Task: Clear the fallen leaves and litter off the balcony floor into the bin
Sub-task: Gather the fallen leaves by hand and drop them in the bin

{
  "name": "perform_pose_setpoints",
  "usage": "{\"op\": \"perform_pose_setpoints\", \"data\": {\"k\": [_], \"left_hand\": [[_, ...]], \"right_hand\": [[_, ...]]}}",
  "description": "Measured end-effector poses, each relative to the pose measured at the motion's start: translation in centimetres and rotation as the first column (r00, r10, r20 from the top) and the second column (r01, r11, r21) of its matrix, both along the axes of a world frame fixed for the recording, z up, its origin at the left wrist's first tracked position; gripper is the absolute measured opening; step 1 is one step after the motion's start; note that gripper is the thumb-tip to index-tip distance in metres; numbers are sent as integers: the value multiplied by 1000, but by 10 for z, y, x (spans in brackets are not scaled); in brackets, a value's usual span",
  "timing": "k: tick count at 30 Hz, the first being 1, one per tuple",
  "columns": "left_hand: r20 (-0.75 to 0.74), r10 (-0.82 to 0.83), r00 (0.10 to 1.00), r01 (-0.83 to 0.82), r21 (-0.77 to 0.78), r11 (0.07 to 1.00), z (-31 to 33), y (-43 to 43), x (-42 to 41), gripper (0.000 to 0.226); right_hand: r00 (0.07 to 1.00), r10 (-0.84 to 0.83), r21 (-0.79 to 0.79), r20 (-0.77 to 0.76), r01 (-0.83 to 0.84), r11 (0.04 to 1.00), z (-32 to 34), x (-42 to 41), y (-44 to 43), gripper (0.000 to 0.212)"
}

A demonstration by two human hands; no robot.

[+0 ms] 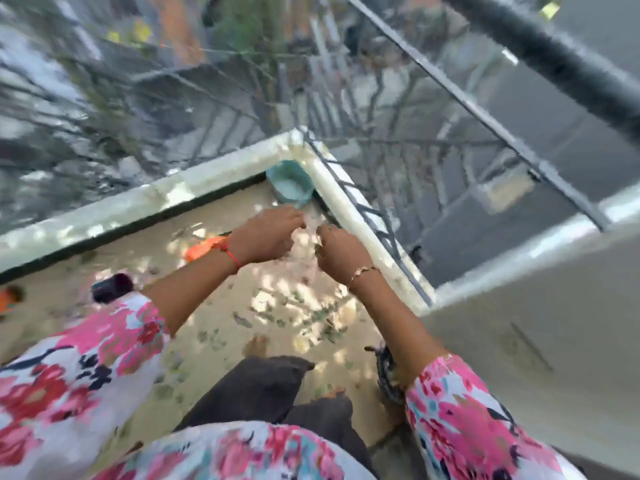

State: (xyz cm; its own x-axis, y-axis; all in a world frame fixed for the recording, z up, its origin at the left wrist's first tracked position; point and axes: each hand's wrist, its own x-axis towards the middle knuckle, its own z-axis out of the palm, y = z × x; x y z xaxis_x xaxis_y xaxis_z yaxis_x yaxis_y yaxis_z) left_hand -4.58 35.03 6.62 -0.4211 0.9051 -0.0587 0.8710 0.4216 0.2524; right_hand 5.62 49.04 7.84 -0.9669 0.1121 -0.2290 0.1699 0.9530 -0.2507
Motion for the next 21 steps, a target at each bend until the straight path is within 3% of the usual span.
{"op": "perform_pose_setpoints", "data": {"k": [5, 10, 15, 21], "left_hand": [[7, 396, 918, -396, 0, 918, 15, -135, -32, 44], [-20, 618, 786, -618, -67, 783, -1, -259, -40, 54], [-11, 842, 540, -838, -106, 536, -16, -372, -38, 58], [-19, 972, 236, -967, -101, 233, -26, -464, -12, 64]], "right_hand": [[941, 329, 82, -78, -323, 943, 28, -67, -104, 34], [836, 549, 151, -28, -539, 829, 13, -129, -226, 43], [693, 721, 161, 16, -713, 682, -5, -172, -342, 48], [533, 846, 54, 20, -845, 532, -21, -184, -451, 48]]}}
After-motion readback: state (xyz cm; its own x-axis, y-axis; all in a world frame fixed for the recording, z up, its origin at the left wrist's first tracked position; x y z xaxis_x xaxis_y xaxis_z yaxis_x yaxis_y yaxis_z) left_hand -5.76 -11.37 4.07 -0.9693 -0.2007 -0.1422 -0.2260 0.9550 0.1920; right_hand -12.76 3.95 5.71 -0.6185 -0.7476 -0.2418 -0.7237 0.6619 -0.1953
